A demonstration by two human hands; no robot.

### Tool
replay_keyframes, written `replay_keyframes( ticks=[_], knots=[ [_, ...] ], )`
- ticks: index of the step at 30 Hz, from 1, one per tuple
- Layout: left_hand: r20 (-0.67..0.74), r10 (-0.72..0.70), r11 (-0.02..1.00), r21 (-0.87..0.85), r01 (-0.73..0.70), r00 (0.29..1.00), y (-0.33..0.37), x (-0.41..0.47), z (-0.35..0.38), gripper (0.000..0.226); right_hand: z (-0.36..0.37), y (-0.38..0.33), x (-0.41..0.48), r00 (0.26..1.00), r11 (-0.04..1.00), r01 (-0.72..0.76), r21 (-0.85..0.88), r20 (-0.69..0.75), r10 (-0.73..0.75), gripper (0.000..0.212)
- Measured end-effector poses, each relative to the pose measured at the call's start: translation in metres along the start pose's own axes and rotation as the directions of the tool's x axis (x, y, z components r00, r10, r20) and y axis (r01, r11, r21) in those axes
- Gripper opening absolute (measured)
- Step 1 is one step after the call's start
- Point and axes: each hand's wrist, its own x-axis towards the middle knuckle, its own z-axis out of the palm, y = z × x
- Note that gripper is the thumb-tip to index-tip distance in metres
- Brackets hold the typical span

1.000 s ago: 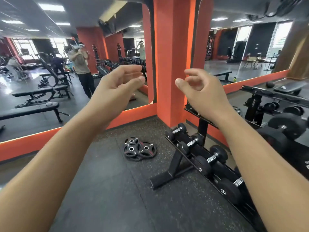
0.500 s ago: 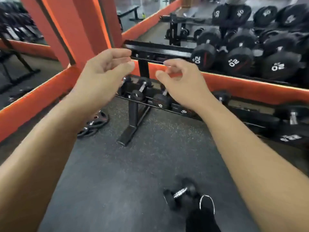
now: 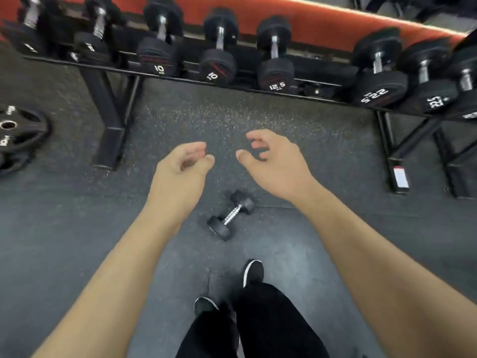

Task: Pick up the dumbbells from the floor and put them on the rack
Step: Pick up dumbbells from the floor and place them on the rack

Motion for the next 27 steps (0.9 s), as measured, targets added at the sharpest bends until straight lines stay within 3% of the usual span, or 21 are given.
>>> replay_keyframes(
  ticks=[9,16,21,27],
  knots=[
    [-0.101,-0.352,0.936,-0.07,0.346,0.931,-0.226,0.104,0.066,0.034,0.144,0.164,0.1,0.983,0.981,-0.117,-0.157,0.121,0.137,0.065],
    [-0.277,-0.597,0.799,-0.118,0.59,0.753,-0.398,0.201,0.146,0.08,0.298,0.296,0.187,0.975,0.978,-0.171,-0.119,0.124,0.185,0.097],
    [-0.29,-0.783,0.588,-0.059,0.807,0.55,-0.498,0.243,0.195,0.095,0.362,0.391,0.23,0.968,0.945,-0.194,-0.262,0.108,0.228,0.105],
    [-0.288,-0.842,0.519,-0.197,0.832,0.457,-0.58,0.279,0.225,0.116,0.401,0.466,0.283,0.947,0.895,-0.161,-0.417,0.191,0.259,0.116]
  ],
)
